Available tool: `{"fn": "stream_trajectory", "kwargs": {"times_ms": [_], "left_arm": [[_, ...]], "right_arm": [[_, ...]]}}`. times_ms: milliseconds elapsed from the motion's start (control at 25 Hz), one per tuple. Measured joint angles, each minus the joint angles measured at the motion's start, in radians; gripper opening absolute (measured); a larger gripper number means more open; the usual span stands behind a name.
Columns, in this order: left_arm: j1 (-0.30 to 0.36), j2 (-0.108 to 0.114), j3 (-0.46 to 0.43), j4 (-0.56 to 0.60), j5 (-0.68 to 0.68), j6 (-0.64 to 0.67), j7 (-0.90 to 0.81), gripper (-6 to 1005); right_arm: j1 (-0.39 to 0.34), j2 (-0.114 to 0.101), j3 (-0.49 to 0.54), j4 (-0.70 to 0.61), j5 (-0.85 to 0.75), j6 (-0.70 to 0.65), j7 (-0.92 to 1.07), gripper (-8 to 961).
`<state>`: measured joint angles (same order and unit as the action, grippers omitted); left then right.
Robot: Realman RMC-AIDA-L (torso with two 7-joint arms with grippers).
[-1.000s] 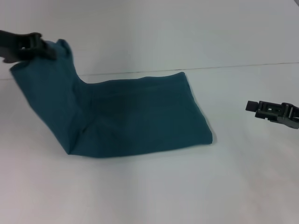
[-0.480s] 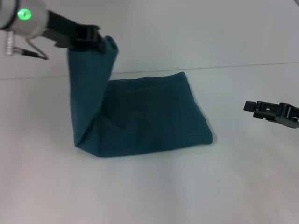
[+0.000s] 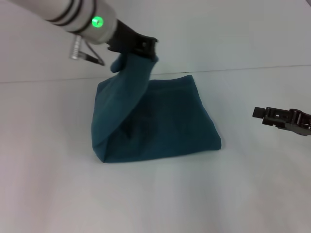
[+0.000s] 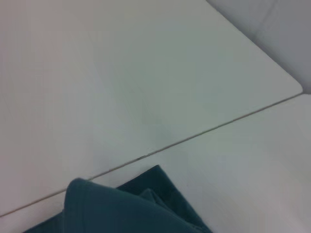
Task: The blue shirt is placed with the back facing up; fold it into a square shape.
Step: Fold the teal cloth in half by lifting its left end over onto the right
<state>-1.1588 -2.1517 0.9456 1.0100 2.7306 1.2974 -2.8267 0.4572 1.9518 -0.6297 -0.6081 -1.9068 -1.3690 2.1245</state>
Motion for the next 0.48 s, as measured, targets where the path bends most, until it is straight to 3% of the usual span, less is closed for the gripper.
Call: {"fn": "stream_trajectory", "kwargs": {"times_ms": [120, 480], "left_arm": [[-0.03, -0.011, 0.027, -0.045, 0.019, -0.045, -0.011, 40], [-0.087, -0.013, 0.106, -0.176, 0.022, -0.172, -0.037, 39]], "right_arm": [[0.002, 0.0, -0.001, 0.0, -0.006, 0.001, 0.0, 705], [0.005, 0.003, -0.001, 0.001, -0.02, 0.001, 0.0, 705]]}}
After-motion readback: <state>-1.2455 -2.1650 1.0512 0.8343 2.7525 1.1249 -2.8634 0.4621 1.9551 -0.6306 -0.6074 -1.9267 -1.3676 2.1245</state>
